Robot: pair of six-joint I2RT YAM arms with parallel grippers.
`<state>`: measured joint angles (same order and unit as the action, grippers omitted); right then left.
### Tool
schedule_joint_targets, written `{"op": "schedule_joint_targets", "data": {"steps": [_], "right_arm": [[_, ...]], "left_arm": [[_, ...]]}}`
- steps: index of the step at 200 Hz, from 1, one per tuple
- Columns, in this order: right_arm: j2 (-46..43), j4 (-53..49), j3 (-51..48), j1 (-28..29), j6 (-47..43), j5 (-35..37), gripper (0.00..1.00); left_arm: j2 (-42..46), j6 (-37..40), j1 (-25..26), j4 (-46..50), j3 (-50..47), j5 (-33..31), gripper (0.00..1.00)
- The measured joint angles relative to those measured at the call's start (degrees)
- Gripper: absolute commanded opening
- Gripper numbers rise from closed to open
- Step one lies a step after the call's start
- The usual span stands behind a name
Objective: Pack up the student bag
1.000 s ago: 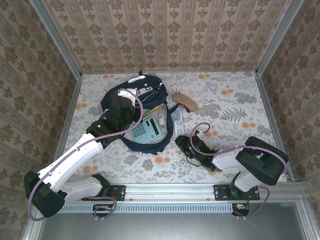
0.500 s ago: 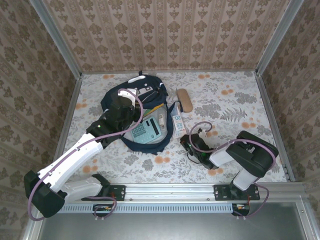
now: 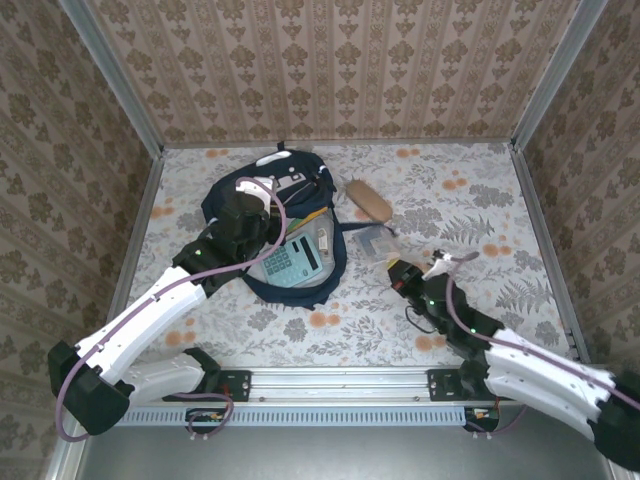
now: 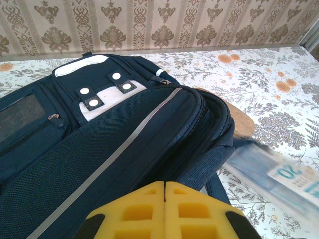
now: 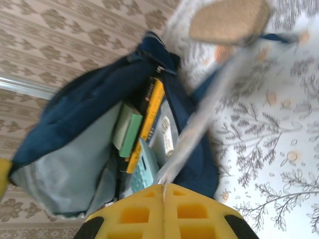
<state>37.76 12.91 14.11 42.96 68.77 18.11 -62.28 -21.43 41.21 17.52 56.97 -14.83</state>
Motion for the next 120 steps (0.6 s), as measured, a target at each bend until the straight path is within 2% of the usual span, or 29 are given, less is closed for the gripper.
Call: {"op": "schedule_joint_targets", "data": {"steps": [22, 46, 79, 120], "right_arm": [[-10.4, -7.5, -0.1, -1.6, -3.5, -0.4, 0.00], [-13.4, -11.5, 0.0, -2.6, -6.6, -2.1, 0.00], [-6.9, -12.3, 2.7, -2.7, -10.3, -6.7, 0.00], [5.6, -8.2, 12.0, -2.7, -13.7, -14.9, 0.00]], "left_arm": [[0.0, 0.0, 0.0, 0.0, 0.0, 0.0, 0.00], [0.0, 0.0, 0.0, 0.0, 0.0, 0.0, 0.00], [0.0, 0.0, 0.0, 0.0, 0.0, 0.2, 0.00], [0.0, 0.0, 0.0, 0.0, 0.0, 0.4, 0.00]]}}
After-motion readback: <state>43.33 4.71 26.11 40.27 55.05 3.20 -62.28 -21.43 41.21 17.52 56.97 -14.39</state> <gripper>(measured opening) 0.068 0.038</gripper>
